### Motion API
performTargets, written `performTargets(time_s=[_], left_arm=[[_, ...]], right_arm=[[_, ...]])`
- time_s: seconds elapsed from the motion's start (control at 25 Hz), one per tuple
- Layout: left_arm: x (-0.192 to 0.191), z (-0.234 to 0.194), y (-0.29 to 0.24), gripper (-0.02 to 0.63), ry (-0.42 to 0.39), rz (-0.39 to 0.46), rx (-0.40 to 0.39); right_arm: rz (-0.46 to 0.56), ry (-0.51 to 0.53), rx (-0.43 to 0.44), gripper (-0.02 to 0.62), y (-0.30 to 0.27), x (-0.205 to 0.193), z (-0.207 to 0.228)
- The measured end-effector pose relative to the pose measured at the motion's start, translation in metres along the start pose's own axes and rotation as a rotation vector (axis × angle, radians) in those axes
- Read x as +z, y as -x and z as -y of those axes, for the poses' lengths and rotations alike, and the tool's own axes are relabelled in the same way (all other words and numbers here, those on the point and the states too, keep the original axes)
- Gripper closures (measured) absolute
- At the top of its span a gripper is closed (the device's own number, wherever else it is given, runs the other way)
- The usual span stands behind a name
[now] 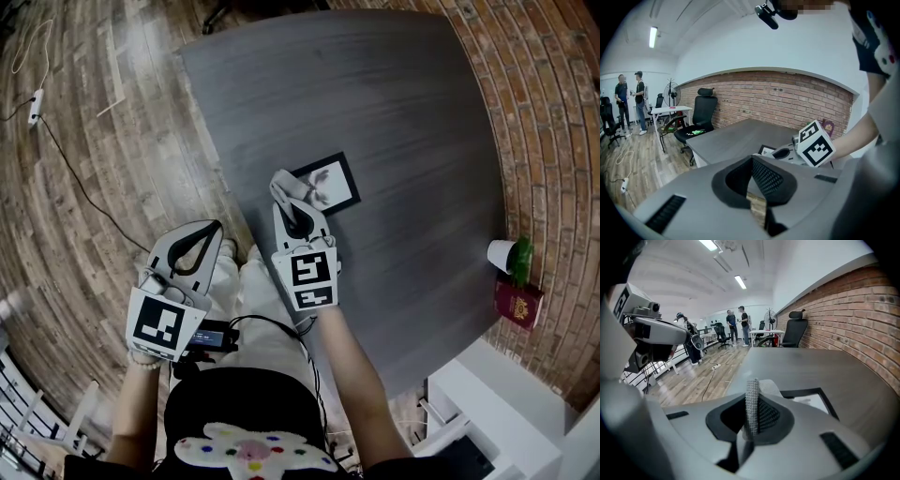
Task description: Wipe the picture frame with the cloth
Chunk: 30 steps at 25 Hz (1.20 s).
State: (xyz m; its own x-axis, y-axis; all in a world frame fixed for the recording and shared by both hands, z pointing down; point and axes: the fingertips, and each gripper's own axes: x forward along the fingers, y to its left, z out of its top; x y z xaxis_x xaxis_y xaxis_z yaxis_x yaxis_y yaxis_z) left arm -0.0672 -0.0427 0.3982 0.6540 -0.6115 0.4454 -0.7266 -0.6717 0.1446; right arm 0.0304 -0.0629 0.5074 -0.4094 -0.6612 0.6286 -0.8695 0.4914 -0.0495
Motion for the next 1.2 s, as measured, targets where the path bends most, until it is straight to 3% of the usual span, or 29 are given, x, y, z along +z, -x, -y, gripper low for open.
performTargets(time_s=[0.56, 0.92, 1.2], left_arm=[[-0.002, -0.001, 0.002, 0.595, 0.009, 0.005, 0.002], [-0.004, -0.004, 0.001, 0.595, 0.015, 0.006, 0.009], [-0.004, -0.003, -0.001, 0.595, 0.009, 0.001, 0.004]], right_arm=[[-0.044, -0.013, -0.004, 0.569, 0.020, -0.027, 0.001], [0.030, 0.002, -0.005, 0.569, 0.035, 0.007, 0.005], [0.028, 0.023, 0.041, 0.569, 0.014, 0.017, 0.000]])
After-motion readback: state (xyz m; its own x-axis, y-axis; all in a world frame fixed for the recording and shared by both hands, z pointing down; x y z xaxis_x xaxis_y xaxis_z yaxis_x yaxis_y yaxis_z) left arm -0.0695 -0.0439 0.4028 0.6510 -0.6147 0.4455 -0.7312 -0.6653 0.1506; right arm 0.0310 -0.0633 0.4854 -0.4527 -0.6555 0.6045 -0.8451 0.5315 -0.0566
